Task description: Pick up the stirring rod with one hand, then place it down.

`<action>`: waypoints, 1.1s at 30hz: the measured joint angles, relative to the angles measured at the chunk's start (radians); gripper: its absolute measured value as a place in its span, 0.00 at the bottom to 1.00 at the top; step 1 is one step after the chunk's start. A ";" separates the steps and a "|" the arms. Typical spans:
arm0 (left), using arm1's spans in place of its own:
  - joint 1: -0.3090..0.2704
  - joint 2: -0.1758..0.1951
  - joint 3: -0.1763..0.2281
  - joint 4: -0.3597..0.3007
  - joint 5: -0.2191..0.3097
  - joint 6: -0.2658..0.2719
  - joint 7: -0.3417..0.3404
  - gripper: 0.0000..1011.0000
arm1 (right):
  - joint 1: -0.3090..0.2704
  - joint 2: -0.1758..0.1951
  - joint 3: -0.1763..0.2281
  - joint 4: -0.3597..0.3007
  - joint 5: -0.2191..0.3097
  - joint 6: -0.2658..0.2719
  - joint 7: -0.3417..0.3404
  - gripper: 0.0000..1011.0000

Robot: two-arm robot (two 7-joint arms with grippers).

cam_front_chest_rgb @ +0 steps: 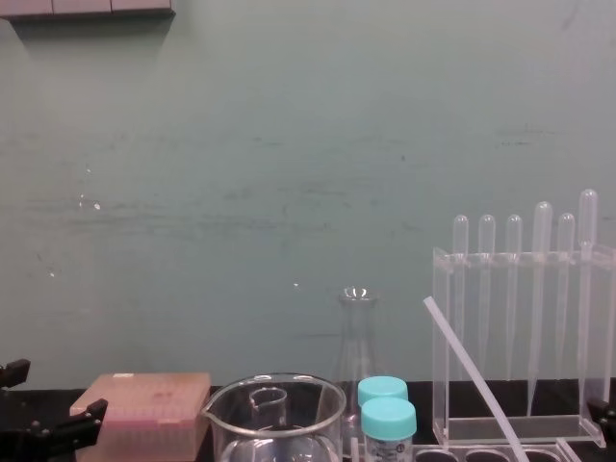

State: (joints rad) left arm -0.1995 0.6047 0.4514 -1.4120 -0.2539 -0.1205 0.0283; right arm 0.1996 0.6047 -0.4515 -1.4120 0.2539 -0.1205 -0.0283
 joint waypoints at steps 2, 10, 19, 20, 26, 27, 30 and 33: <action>0.000 0.000 0.000 0.000 0.000 0.000 0.000 0.99 | 0.000 0.000 0.000 0.000 0.000 0.000 0.000 0.99; 0.000 0.000 0.000 0.000 0.000 0.000 0.000 0.99 | 0.000 0.000 0.000 0.000 0.000 0.000 0.000 0.99; 0.000 0.000 0.000 0.000 0.000 0.000 0.000 0.99 | 0.000 0.000 0.000 0.000 0.000 0.000 0.000 0.99; 0.000 0.000 0.000 0.000 0.000 0.000 0.000 0.99 | 0.000 0.000 0.000 0.000 0.000 0.000 0.000 0.99; 0.000 0.000 0.000 0.000 0.000 0.000 0.000 0.99 | 0.000 0.000 0.000 0.000 0.000 0.000 0.000 0.99; 0.000 0.000 0.000 0.000 0.000 0.000 0.000 0.99 | 0.000 0.000 0.000 0.000 0.000 0.000 0.000 0.99; 0.000 0.000 0.000 0.000 0.000 0.000 0.000 0.99 | 0.000 0.000 0.000 0.000 0.000 0.000 0.000 0.99; 0.000 0.000 0.000 0.000 0.000 0.000 0.000 0.99 | 0.000 0.000 0.000 0.000 0.000 0.000 0.000 0.99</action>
State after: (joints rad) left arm -0.1995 0.6047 0.4514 -1.4120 -0.2540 -0.1205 0.0283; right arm 0.1996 0.6047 -0.4514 -1.4119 0.2539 -0.1205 -0.0283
